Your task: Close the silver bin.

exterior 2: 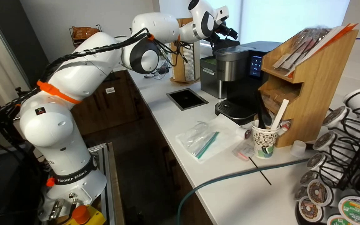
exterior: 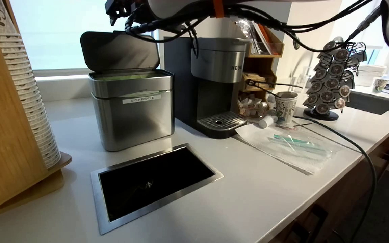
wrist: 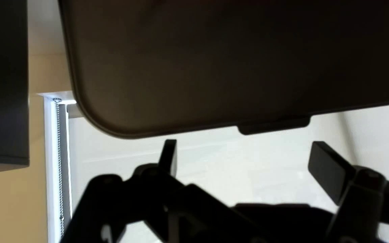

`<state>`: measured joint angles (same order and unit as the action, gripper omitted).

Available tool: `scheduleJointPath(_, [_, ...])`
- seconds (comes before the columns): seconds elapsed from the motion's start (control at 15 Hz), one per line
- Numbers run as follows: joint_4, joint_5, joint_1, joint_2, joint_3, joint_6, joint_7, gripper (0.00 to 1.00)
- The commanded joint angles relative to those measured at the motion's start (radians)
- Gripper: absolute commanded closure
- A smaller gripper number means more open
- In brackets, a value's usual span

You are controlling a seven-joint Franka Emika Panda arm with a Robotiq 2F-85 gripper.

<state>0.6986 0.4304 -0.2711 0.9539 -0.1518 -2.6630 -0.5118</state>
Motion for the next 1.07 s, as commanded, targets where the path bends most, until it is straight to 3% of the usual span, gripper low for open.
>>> scheduleJointPath(0.0, [-0.059,-0.037,-0.002,0.017,-0.019,0.119,-0.001,0.00])
scheduleJointPath(0.33, [-0.084,-0.063,-0.005,-0.002,-0.049,0.291,-0.012,0.00])
scheduleJointPath(0.8, [-0.071,-0.179,0.005,-0.034,-0.153,0.626,-0.021,0.00])
scheduleJointPath(1.0, [-0.096,-0.147,-0.016,-0.041,-0.150,0.585,-0.037,0.00])
